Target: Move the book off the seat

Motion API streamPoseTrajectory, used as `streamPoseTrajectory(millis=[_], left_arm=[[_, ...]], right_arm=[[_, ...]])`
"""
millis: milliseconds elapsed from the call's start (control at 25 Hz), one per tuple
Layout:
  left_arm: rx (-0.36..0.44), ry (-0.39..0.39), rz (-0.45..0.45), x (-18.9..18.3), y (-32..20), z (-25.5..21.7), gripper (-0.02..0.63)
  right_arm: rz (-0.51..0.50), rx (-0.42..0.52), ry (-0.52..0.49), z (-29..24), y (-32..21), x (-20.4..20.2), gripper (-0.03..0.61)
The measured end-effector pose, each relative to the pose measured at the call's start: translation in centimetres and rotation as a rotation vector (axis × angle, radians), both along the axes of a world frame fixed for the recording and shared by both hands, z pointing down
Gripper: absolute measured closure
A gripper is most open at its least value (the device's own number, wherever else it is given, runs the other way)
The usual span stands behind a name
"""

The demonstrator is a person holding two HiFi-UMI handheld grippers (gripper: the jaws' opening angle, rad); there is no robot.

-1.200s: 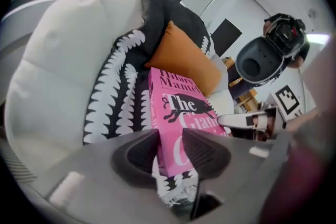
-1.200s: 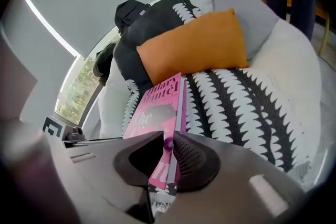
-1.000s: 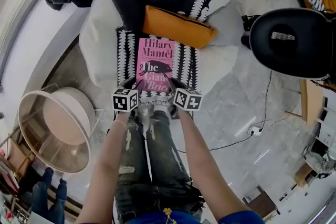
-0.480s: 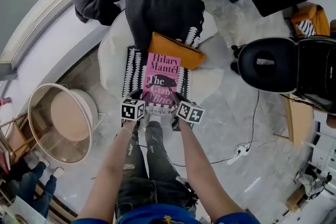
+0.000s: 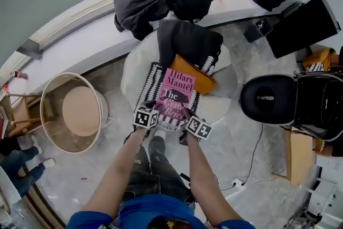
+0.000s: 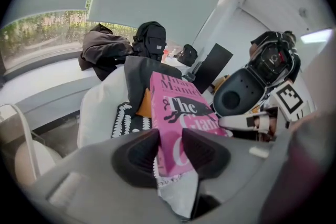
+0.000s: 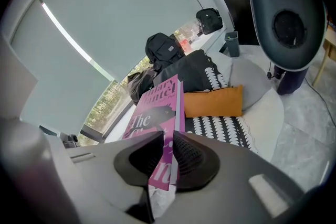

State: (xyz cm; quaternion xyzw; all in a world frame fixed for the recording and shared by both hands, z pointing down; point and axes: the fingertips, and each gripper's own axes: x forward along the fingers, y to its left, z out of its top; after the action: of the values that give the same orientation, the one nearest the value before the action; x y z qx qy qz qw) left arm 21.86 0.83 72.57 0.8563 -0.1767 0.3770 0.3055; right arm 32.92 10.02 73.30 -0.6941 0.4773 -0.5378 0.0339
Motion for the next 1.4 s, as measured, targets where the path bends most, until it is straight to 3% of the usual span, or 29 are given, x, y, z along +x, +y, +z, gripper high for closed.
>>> streamPoseTrajectory(millis=[200,440,840,1400], left_arm=[[0.028,0.005,-0.090,-4.2,-0.2,-3.1,0.483],[0.052,0.013,-0.233,-11.7,-2.4,-5.2,0.483],[0.044,0.003,-0.502,-31.3,-5.1,-5.3,0.483],[-0.003,-0.037,-0.620,-60.2,-10.1,-1.7,0.483]], right_arm=[[-0.089,0.032,0.008,-2.9,-1.3,-3.4,0.526],[-0.242,0.066,0.006,-4.7,-5.4,-10.0,0.525],[-0.503,0.062,0.013,-5.2,-11.8,-28.3,0.526],[-0.620,0.008,-0.032,-1.2,-18.4,-57.0,0.526]])
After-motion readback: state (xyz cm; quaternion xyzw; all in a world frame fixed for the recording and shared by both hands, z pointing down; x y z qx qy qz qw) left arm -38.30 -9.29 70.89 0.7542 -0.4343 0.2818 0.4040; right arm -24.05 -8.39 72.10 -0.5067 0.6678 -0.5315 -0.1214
